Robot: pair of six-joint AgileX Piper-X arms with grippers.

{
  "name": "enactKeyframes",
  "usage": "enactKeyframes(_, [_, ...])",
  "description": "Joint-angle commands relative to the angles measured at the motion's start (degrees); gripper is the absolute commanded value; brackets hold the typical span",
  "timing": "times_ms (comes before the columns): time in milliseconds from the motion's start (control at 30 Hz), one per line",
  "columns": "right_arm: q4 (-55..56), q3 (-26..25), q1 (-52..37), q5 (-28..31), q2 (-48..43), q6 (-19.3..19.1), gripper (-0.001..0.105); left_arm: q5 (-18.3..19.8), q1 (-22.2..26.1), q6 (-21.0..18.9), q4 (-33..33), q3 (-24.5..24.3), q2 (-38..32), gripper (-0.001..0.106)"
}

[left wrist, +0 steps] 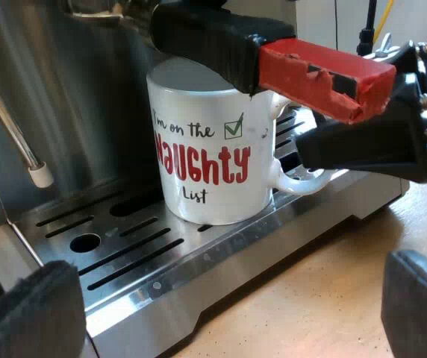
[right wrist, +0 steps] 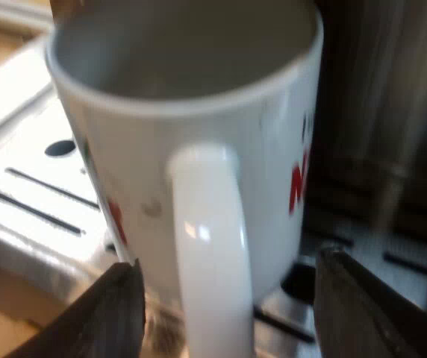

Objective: Place mug into machine

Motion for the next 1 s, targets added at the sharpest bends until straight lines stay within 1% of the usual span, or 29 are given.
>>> enactKeyframes(33, [-5.72, -0.12, 0.07, -0.03, 2.25, -1.68, 0.052, 0.45, -0.30, -0.08, -0.53, 1.44, 0.32, 0.081])
enactKeyframes(167, [-7.08, -2.00, 0.07, -1.20, 5.13, -1.66, 0.052, 0.45, -0.30, -0.08, -0.53, 1.44, 0.32, 0.081])
enactKeyframes(333, [-7.10, -7.00, 0.07, -1.00, 8.90, -1.66, 0.052, 0.45, -0.30, -0.08, -0.53, 1.44, 0.32, 0.081])
enactKeyframes(533, [-7.10, -10.92, 0.07, -1.00, 12.34, -1.66, 0.052, 0.92, -0.30, -0.08, -0.53, 1.44, 0.32, 0.081])
enactKeyframes(733, [-7.23, -12.76, 0.07, -1.00, 14.30, -1.66, 0.052, 0.92, -0.30, -0.08, -0.53, 1.44, 0.32, 0.081])
enactKeyframes(867, [-7.04, -12.86, 0.07, -0.78, 13.98, -1.66, 0.052, 0.92, -0.30, -0.08, -0.53, 1.44, 0.32, 0.081])
enactKeyframes(900, [-6.45, -12.86, 0.28, -0.28, 13.53, -1.66, 0.052, 0.92, -0.30, -0.08, -0.53, 1.44, 0.32, 0.081])
enactKeyframes(1000, [-2.47, -12.86, 1.55, 4.47, 11.34, -1.66, 0.052, 0.92, -0.30, -0.08, -0.53, 0.99, 0.35, 0.081])
